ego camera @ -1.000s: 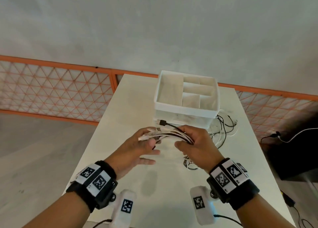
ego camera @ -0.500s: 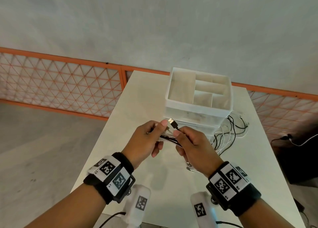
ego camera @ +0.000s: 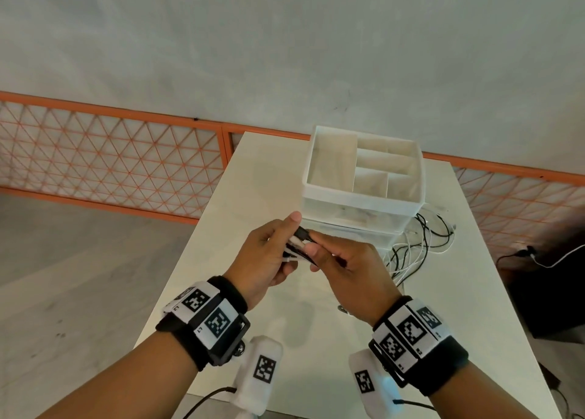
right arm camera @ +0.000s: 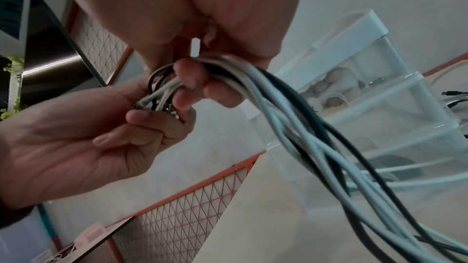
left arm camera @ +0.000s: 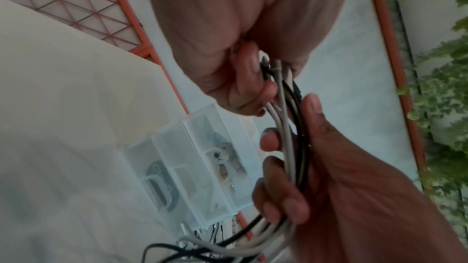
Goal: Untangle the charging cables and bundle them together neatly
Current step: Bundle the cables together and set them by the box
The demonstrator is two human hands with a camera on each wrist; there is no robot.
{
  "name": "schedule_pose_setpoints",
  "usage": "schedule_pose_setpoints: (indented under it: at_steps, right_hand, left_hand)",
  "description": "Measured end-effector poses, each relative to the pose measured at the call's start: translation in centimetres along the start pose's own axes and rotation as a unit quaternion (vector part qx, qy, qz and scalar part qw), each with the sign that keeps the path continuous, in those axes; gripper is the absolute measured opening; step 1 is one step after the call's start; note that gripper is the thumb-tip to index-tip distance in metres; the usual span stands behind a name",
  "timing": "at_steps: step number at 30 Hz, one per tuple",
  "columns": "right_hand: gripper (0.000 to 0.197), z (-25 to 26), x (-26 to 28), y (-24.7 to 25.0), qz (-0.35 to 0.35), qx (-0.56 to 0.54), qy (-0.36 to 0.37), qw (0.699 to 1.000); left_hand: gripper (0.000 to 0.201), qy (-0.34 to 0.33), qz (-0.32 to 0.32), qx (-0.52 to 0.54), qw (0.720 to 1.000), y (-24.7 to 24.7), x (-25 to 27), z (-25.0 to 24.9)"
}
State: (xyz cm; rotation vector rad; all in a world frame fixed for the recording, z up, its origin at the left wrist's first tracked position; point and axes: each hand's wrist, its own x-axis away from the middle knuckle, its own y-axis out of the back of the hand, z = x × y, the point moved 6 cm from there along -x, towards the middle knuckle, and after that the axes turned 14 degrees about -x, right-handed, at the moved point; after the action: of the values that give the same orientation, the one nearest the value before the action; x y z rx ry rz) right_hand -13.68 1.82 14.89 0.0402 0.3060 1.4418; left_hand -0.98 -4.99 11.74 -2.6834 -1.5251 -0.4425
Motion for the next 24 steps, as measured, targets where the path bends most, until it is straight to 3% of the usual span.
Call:
schedule_pose_setpoints:
  at_steps: [3, 9, 12, 16, 20, 22, 24]
  right_hand:
    - [0.033, -0.2, 0.3, -0.1, 0.019, 0.029, 0.029, 0.999]
    - [0.042, -1.5, 0.0, -1.0, 0.021, 0.121, 0.072, 0.99]
    - [0.044, -2.2, -0.4, -1.5, 0.053, 0.134, 0.062, 0.988]
    - [0.045, -1.3, 0.0, -1.3, 0.067, 0.049, 0.037, 0.996]
    - [0.051, -1.3, 0.2, -0.2, 0.016, 0.002, -0.025, 1.0]
    - [0.039, -1.1, 0.2, -0.1, 0.01, -0.016, -0.033, 0.999]
    - [0.021, -0.3, 0.4, -0.3, 0.032, -0.005, 0.003, 0.999]
  left_hand:
    - [0.042, 0.007, 0.007, 0.028, 1.0, -0.1, 0.0, -0.2]
    - [0.061, -0.009, 0.068, -0.019, 0.997, -0.9, 0.4, -0.8]
    - [0.045, -0.009, 0.004, -0.024, 1.0, -0.5, 0.1, -0.6]
    - [0.026, 0.017, -0.052, 0.008, 0.998, -0.1, -0.2, -0.2]
    - [0.02, -0.004, -0.063, -0.016, 0.998, -0.2, -0.3, -1.0]
    - [0.02, -0.013, -0.055, -0.022, 0.998, -0.4, -0.2, -1.3]
    - [0.023, -0.013, -0.026, -0.026, 0.999, -0.7, -0.1, -1.4]
